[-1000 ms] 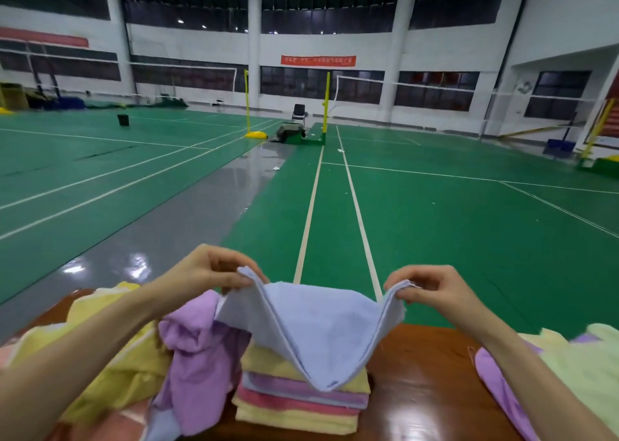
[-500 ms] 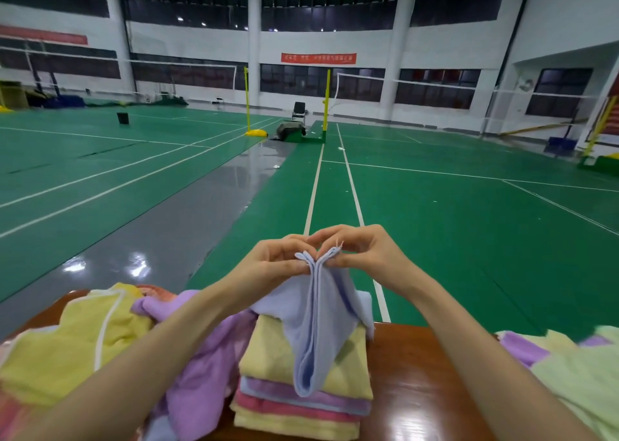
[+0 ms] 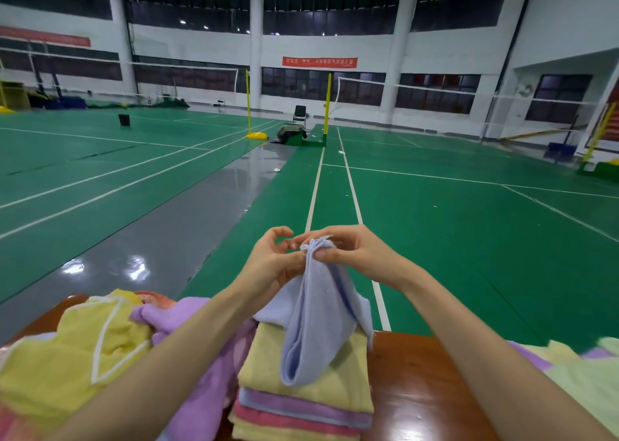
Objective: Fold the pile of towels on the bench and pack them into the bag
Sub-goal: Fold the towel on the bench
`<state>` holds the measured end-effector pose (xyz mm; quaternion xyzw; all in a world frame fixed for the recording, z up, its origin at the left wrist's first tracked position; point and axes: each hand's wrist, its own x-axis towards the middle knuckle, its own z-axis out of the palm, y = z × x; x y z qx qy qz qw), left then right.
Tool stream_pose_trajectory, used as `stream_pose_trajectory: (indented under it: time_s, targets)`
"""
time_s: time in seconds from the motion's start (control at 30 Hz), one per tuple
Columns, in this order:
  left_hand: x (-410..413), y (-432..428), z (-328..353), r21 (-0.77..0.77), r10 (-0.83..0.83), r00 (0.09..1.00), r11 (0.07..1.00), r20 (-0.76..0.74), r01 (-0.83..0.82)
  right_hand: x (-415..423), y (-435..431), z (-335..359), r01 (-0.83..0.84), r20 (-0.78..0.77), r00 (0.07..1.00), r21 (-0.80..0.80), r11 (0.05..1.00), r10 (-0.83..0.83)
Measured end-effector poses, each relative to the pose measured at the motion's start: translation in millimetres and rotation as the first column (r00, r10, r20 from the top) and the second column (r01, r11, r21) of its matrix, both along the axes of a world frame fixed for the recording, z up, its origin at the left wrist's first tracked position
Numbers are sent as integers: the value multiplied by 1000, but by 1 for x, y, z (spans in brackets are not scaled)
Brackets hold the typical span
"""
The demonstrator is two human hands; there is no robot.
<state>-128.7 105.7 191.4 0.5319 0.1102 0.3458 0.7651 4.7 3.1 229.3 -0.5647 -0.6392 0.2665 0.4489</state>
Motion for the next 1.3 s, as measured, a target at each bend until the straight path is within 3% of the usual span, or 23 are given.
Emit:
stream_pose_trajectory:
  time_s: [0.2,0.37,0.43,0.5,0.53,0.7,0.8,1.03,1.3]
  targets:
    - [6,14,35,-1,24,996,1000,-83,-24,5,15,27,107,94,989,74,992,-114]
    - [5,23,47,223,100,917,975,-386,-13,16,33,46,254,8,966,165,953,-258]
    - [0,24,46,437,225,867,899,-444,-9,27,39,53,329,-42,944,186,926,-327]
    - [-7,28,41,686,350,811,723,-468,84,36,42,59,385,-73,923,191,903,-378]
    - [-8,32,40,737,385,803,669,-455,97,41,43,62,413,-94,911,194,890,-403]
    - [12,67,72,620,485,806,760,-338,-197,73,50,75,574,-173,818,176,800,-549]
    - [40,82,107,561,511,797,781,-321,-275,90,54,83,653,-253,749,126,747,-612]
    - [91,93,164,365,394,903,877,-172,-313,104,54,117,710,-495,662,174,682,-563]
    - [65,79,179,504,368,914,830,-170,-240,89,24,123,686,-502,689,219,694,-523]
